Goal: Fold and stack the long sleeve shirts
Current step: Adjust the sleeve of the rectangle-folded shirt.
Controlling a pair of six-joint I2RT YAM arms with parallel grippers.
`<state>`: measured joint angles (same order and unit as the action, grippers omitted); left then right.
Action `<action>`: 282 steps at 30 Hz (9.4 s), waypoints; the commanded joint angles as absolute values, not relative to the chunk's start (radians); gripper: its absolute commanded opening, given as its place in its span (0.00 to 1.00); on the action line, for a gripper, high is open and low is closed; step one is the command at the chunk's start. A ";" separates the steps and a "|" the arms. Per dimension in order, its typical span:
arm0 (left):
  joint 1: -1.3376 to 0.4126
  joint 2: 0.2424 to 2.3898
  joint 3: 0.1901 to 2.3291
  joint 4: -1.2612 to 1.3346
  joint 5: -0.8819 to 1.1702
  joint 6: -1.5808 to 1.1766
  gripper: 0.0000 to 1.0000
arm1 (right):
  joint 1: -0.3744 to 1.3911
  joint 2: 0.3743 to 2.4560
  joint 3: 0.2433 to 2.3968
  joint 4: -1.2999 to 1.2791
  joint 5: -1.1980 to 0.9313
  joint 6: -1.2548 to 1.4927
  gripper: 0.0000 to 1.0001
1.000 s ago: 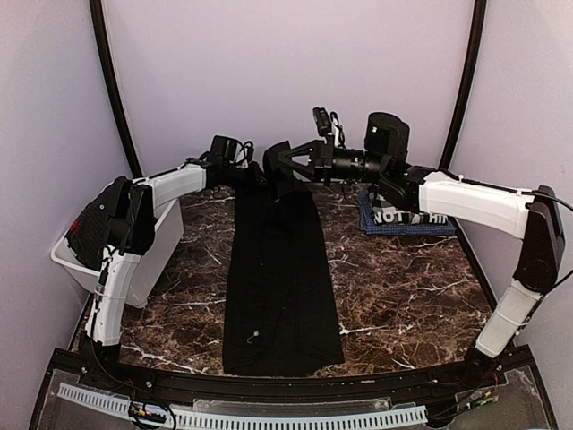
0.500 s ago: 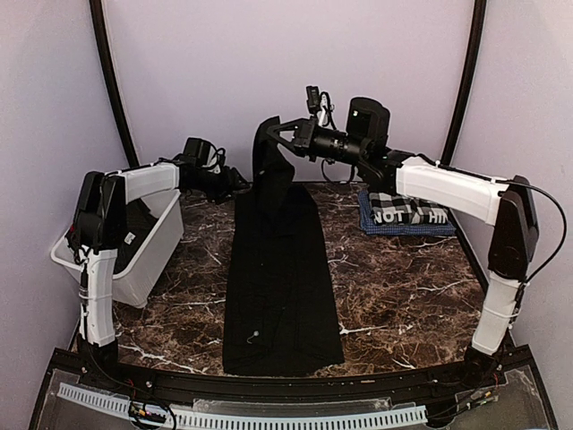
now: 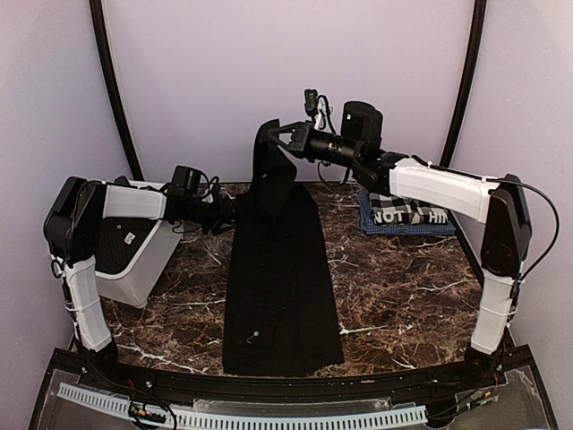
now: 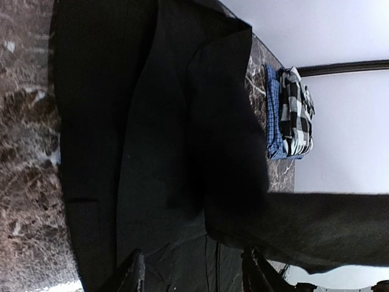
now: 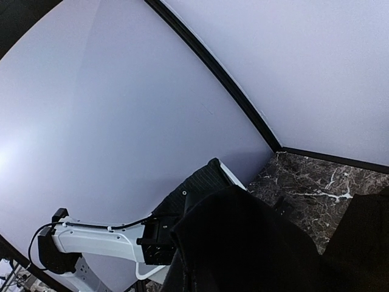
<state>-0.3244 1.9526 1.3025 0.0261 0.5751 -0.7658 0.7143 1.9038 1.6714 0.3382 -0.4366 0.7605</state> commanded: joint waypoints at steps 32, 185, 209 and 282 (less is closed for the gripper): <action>-0.532 2.162 1.546 0.183 0.441 -0.779 0.47 | 0.755 1.062 0.747 -0.239 0.222 0.825 0.00; -0.383 2.165 1.725 -0.210 0.443 -0.564 0.49 | 0.761 1.586 1.440 -0.264 -0.127 0.619 0.00; -0.619 1.847 1.135 0.142 0.186 -0.567 0.55 | 0.741 1.787 1.762 -0.114 -0.251 0.716 0.00; -0.677 1.523 0.798 0.150 0.043 -0.679 0.49 | 0.891 1.410 0.906 -0.216 -0.128 0.602 0.43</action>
<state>-0.6941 1.5585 0.7658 0.2085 -0.0483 -0.6395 0.9192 1.4025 0.8131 -0.1959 -0.2623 0.7734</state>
